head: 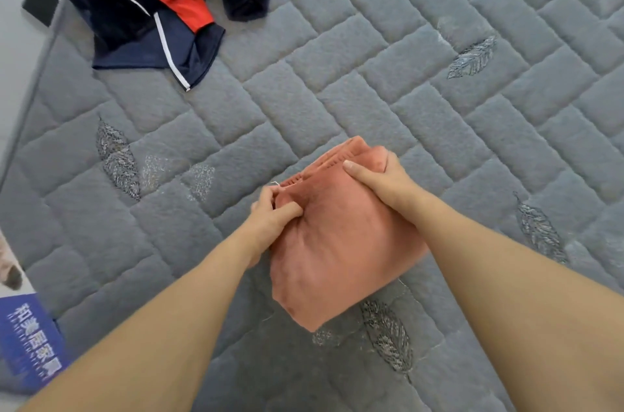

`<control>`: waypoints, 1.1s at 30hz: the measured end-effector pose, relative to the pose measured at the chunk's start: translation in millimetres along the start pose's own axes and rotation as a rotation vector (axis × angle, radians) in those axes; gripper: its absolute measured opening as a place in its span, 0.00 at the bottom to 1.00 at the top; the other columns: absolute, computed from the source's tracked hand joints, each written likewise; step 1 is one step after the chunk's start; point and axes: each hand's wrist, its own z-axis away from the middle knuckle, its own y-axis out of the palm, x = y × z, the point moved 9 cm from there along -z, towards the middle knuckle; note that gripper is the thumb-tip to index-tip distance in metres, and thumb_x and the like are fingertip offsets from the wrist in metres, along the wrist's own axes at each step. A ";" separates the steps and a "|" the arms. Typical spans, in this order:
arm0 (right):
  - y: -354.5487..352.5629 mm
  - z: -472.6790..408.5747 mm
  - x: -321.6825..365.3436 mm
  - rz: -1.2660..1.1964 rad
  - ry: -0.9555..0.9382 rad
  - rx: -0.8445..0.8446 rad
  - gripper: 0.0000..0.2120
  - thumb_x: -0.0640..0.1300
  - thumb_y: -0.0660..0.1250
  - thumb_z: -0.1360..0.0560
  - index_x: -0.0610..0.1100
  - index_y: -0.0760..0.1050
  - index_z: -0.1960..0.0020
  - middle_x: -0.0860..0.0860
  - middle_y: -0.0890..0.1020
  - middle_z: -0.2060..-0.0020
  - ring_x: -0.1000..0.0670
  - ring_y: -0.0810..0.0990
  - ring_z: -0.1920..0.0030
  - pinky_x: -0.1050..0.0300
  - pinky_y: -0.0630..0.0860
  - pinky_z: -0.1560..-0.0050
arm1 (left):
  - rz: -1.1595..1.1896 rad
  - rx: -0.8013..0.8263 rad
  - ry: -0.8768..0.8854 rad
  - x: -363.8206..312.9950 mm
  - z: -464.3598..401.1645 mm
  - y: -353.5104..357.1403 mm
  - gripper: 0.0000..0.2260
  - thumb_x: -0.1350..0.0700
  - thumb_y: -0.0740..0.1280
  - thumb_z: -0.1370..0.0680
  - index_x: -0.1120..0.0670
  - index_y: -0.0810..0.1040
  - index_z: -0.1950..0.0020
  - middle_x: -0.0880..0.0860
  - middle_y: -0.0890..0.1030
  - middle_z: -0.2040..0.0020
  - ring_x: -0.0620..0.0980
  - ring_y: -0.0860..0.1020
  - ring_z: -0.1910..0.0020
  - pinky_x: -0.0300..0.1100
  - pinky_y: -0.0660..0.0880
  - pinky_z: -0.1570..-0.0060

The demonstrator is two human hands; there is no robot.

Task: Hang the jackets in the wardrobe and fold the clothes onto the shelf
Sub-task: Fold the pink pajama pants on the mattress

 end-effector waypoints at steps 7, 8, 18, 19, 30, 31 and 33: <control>0.1 7.8 1.8 -0.108 0.036 0.066 0.54 0.74 0.76 0.48 0.55 0.56 0.32 0.58 0.73 0.47 0.57 0.75 0.51 0.58 0.70 0.53 | 0.076 0.068 0.069 -16.0 8.9 9.6 0.34 0.47 0.82 0.42 0.42 0.71 0.41 0.50 0.81 0.42 0.48 0.81 0.46 0.45 0.78 0.50; -5.7 15.0 1.1 -0.131 0.057 0.057 0.52 0.72 0.77 0.46 0.50 0.60 0.31 0.56 0.74 0.46 0.55 0.77 0.52 0.58 0.71 0.52 | 0.078 -0.004 0.096 -25.8 13.5 9.1 0.31 0.49 0.81 0.40 0.43 0.71 0.42 0.50 0.80 0.44 0.48 0.80 0.49 0.44 0.77 0.53; -158.7 204.9 -36.8 -0.611 0.133 0.157 0.25 0.66 0.74 0.34 0.60 0.76 0.41 0.48 0.86 0.50 0.47 0.85 0.49 0.49 0.81 0.53 | -0.135 0.279 0.189 -161.6 163.7 132.6 0.07 0.58 0.74 0.26 0.54 0.84 0.49 0.54 0.86 0.55 0.51 0.85 0.59 0.40 0.80 0.62; -174.0 232.2 -44.3 -0.661 0.133 0.137 0.22 0.65 0.74 0.34 0.61 0.76 0.43 0.48 0.86 0.50 0.47 0.85 0.49 0.50 0.82 0.56 | -0.178 0.302 0.208 -173.3 184.2 148.8 0.08 0.57 0.74 0.26 0.54 0.83 0.48 0.54 0.86 0.55 0.52 0.85 0.58 0.42 0.81 0.59; -289.9 539.2 -166.4 -1.141 0.138 -0.531 0.20 0.63 0.72 0.30 0.52 0.80 0.45 0.46 0.86 0.51 0.47 0.86 0.52 0.55 0.80 0.57 | -0.538 0.794 0.441 -225.8 412.3 373.3 0.10 0.55 0.73 0.25 0.56 0.83 0.45 0.54 0.87 0.54 0.51 0.85 0.59 0.42 0.80 0.61; -296.8 573.1 -181.3 -1.178 0.130 -0.606 0.20 0.63 0.72 0.30 0.51 0.80 0.45 0.46 0.86 0.52 0.48 0.86 0.52 0.54 0.80 0.56 | -0.588 0.853 0.473 -223.8 440.8 397.8 0.11 0.54 0.74 0.25 0.56 0.83 0.45 0.54 0.87 0.54 0.51 0.85 0.59 0.42 0.80 0.61; -307.0 641.6 -211.5 -1.237 0.108 -0.747 0.21 0.62 0.72 0.30 0.49 0.79 0.44 0.45 0.86 0.52 0.47 0.86 0.52 0.52 0.80 0.51 | -0.680 0.965 0.521 -213.4 502.3 443.2 0.14 0.51 0.75 0.28 0.54 0.83 0.45 0.54 0.87 0.53 0.52 0.85 0.56 0.44 0.80 0.56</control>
